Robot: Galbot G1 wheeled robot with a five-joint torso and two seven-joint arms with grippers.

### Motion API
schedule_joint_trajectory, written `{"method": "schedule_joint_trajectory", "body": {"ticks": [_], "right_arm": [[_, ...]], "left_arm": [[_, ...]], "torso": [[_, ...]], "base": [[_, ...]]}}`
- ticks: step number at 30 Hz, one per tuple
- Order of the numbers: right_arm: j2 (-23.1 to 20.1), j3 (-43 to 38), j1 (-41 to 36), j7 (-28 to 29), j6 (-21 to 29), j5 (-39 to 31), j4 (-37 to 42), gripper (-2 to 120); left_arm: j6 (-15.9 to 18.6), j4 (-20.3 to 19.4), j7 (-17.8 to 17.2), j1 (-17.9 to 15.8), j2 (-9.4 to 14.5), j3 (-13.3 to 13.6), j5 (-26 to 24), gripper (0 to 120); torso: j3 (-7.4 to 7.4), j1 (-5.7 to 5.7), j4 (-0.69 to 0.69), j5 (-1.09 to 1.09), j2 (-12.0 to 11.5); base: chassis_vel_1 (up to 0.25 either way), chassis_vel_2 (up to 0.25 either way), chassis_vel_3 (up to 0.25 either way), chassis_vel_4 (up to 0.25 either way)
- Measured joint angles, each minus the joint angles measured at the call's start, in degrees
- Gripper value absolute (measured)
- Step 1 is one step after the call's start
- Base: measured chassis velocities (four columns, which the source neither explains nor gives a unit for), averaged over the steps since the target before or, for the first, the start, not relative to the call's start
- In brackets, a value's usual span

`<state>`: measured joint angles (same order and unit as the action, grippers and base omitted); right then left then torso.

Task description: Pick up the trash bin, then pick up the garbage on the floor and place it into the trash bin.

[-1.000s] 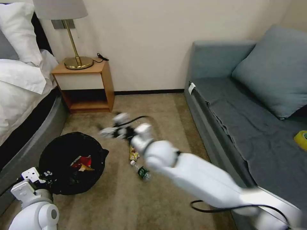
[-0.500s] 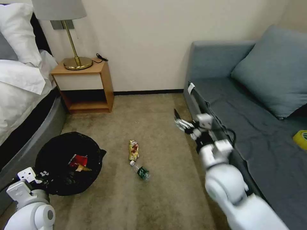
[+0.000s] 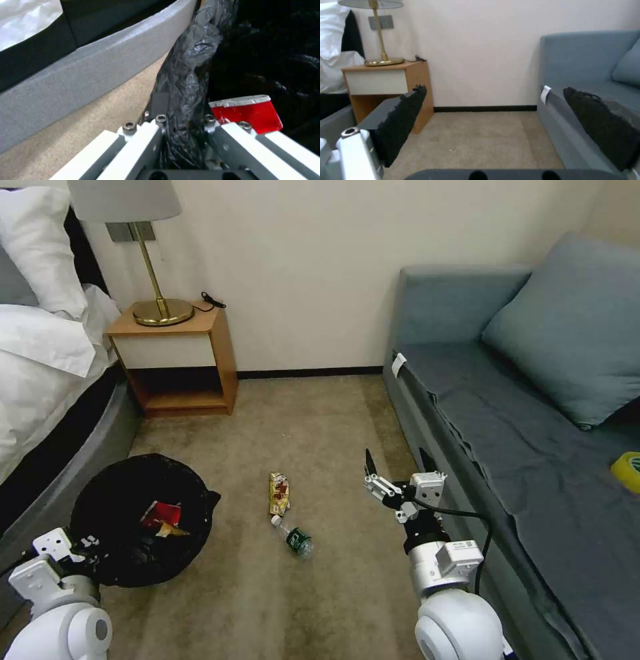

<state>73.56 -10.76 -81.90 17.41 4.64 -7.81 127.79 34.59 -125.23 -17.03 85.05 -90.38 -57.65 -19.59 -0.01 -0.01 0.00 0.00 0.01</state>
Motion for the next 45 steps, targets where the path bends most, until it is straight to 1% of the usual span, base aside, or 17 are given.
{"method": "schedule_joint_trajectory", "body": {"ticks": [7,17,21,24,26,27,28,30,32,35,38,39,40,41,42,43,45], "right_arm": [[-0.5,0.7,1.8,-0.4,0.0,-0.7,-1.0,100],[-1.3,2.5,4.0,-0.4,0.4,-1.9,-2.3,100],[-2.6,4.6,7.8,-0.5,1.5,-5.7,-4.1,100],[-7.3,10.6,18.5,-0.3,5.5,-14.2,-10.0,100],[-8.5,12.3,20.8,0.0,6.4,-15.9,-11.5,100],[-11.1,17.7,26.8,0.8,9.9,-20.9,-15.2,100],[-11.7,19.1,28.3,1.0,11.0,-22.1,-16.0,100],[-14.0,28.3,39.5,1.5,16.9,-30.6,-22.2,100],[-14.2,30.2,41.8,1.3,17.9,-32.0,-23.7,100],[-14.1,39.0,50.0,-1.3,22.5,-38.2,-31.9,100],[-13.5,42.5,52.5,-2.9,24.8,-40.0,-35.7,100],[-12.5,45.7,54.4,-5.8,26.1,-40.8,-39.6,100],[-12.5,45.7,54.4,-5.8,26.1,-40.8,-39.6,100],[-11.5,47.6,55.7,-8.5,27.2,-40.8,-42.5,100],[-11.2,48.3,56.1,-9.2,27.6,-40.8,-43.4,100],[-8.4,51.7,58.0,-12.5,28.9,-40.9,-47.9,100],[-7.1,53.0,58.5,-13.9,29.0,-40.6,-49.7,100]], "left_arm": [[0.0,0.0,0.0,0.0,-0.1,-0.3,0.0,2],[0.1,0.1,-0.1,-0.5,-0.5,-0.4,-0.1,2],[0.1,0.2,-0.1,-0.5,-0.5,-0.3,-0.1,2],[0.1,0.2,-0.1,-0.5,-0.4,-0.4,-0.1,2],[0.1,0.1,-0.1,-0.5,-0.4,-0.4,-0.2,2],[0.1,0.1,-0.1,-0.4,-0.4,-0.4,-0.2,2],[0.1,0.1,-0.1,-0.4,-0.4,-0.4,-0.2,2],[0.1,0.1,-0.1,-0.4,-0.5,-0.2,-0.1,2],[0.1,0.1,0.0,-0.4,-0.6,-0.1,-0.1,2],[0.0,0.2,0.0,-0.6,-0.9,0.1,0.3,2],[0.0,0.3,0.0,-0.6,-1.0,0.2,0.4,2],[0.0,0.4,0.0,-0.6,-1.0,0.1,0.4,2],[0.0,0.4,0.0,-0.6,-1.0,0.1,0.4,2],[0.0,0.5,0.0,-0.6,-1.1,0.1,0.4,2],[0.0,0.5,0.0,-0.6,-1.1,0.0,0.5,2],[-0.1,0.8,0.0,-0.6,-1.1,-0.1,0.5,2],[-0.1,0.9,0.0,-0.6,-1.1,-0.1,0.5,2]], "torso": [[0.00,0.00,0.01,0.00,0.0],[0.02,0.01,-0.01,0.00,0.0],[0.01,0.01,-0.02,0.00,0.0],[0.01,0.00,0.00,0.00,0.0],[0.01,0.00,0.00,0.00,0.0],[0.01,0.01,0.03,0.00,0.0],[0.01,0.01,0.00,0.01,0.0],[0.01,0.01,0.01,-0.01,0.0],[0.01,0.01,0.01,-0.01,0.0],[0.02,0.01,0.01,0.01,0.0],[0.01,0.01,0.00,-0.01,0.0],[0.02,0.01,-0.01,0.01,0.0],[0.02,0.01,-0.01,0.01,0.0],[0.02,0.01,0.00,0.00,0.0],[0.02,0.01,-0.01,-0.02,0.0],[0.01,0.01,-0.01,0.00,0.0],[0.01,0.01,0.00,0.00,0.0]], "base": [[-0.044,0.052,0.073,-0.056],[-0.143,0.140,0.136,-0.139],[-0.040,0.032,0.042,-0.034],[0.000,0.000,0.000,0.000],[0.000,0.000,0.000,0.000],[0.000,0.000,0.000,0.000],[0.000,0.000,0.000,0.000],[0.000,0.000,0.000,0.000],[0.000,0.000,0.000,0.000],[0.000,0.000,0.000,0.000],[0.000,0.000,0.000,0.000],[0.000,0.000,0.000,0.000],[0.000,0.000,0.000,0.000],[0.000,0.000,0.000,0.000],[0.000,0.000,0.000,0.000],[0.000,0.000,0.000,0.000],[0.000,0.000,0.000,0.000]]}}
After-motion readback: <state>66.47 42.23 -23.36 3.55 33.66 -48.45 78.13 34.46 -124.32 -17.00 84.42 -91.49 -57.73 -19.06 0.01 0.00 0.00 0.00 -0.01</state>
